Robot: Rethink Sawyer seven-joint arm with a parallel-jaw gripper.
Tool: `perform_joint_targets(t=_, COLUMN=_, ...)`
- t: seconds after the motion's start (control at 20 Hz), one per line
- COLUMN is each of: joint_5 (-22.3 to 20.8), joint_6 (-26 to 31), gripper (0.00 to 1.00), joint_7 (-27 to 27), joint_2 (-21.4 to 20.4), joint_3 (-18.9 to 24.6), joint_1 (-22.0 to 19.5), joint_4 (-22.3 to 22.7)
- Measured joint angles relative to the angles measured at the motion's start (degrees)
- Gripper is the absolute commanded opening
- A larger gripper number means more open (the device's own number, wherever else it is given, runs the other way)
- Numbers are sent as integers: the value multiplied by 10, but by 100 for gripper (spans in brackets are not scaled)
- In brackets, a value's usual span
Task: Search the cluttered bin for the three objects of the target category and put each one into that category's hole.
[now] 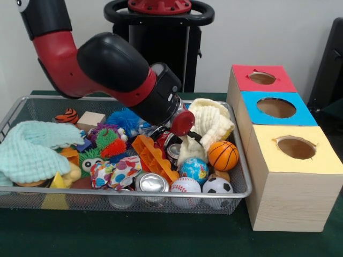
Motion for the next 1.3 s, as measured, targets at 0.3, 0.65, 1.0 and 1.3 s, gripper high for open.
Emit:
perform_joint_targets(t=0.3, joint_5=-46, joint_6=3, gripper=100, joint_7=0, joint_2=-47, joint_3=-44, joint_1=69, joint_4=-19)
perform_joint_targets(t=0.65, joint_5=-101, joint_6=47, gripper=100, joint_7=0, joint_2=-121, joint_3=-108, joint_1=172, joint_4=-40)
perform_joint_targets(t=1.0, joint_5=-111, joint_6=97, gripper=100, joint_7=0, joint_2=-162, joint_3=-142, joint_1=209, joint_4=-57)
perform_joint_targets(t=1.3, joint_5=-110, joint_6=118, gripper=100, joint_7=0, joint_2=-168, joint_3=-161, joint_1=208, joint_4=-71)
